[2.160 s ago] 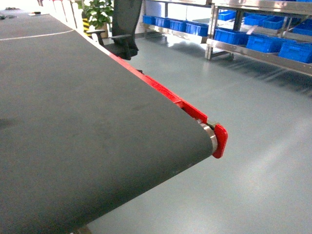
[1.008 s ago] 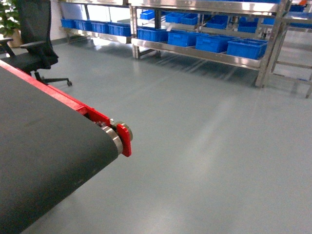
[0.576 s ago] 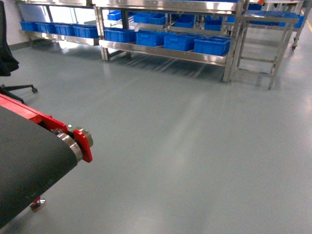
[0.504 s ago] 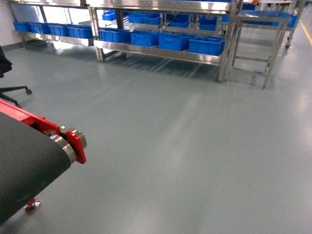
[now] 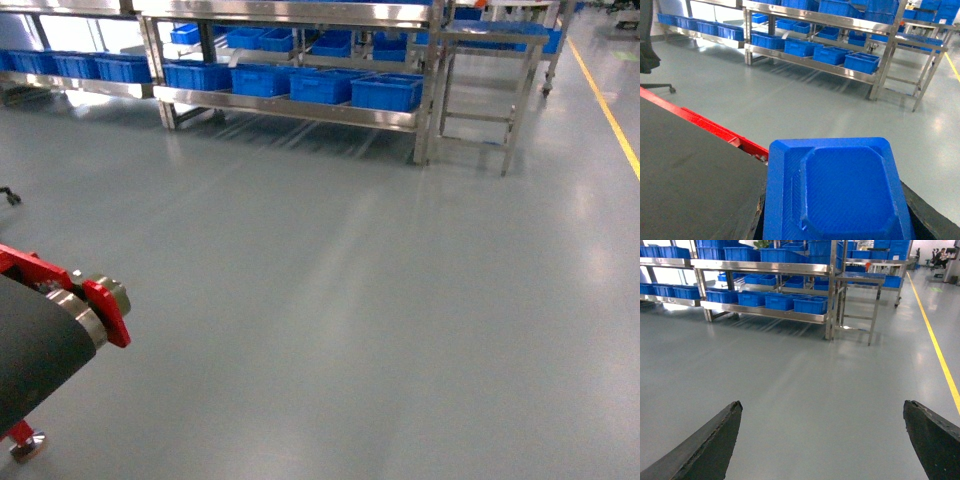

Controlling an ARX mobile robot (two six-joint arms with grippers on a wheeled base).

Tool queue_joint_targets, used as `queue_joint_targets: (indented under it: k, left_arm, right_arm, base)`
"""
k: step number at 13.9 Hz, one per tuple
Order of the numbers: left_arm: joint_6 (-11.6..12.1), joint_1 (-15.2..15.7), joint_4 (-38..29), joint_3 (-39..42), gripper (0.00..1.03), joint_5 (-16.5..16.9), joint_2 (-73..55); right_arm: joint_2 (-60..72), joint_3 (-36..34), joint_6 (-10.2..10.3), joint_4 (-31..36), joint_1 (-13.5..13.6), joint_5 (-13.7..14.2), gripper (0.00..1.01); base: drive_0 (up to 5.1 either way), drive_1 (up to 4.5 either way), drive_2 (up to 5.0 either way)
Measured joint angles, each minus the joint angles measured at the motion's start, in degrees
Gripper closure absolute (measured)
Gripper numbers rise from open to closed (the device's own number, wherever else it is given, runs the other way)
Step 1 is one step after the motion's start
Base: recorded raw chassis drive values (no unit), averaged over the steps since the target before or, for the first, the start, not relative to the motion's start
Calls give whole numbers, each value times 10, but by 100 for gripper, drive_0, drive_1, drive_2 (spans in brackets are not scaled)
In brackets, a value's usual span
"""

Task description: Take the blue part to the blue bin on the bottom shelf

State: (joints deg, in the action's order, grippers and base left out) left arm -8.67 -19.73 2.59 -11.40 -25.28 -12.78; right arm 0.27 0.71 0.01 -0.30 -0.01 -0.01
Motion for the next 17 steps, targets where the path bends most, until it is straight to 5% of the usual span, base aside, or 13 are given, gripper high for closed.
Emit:
queue_joint_targets:
  k: [14,17]
  left_arm:
    - [0,0,0,0,59,0,0]
    - [0,0,-1,0,59,0,1]
  right_arm:
    - [0,0,0,0,0,0,3]
    - [0,0,0,0,0,0,3]
  base:
    - [-156,-156,-156]
    - [-9,280,-298]
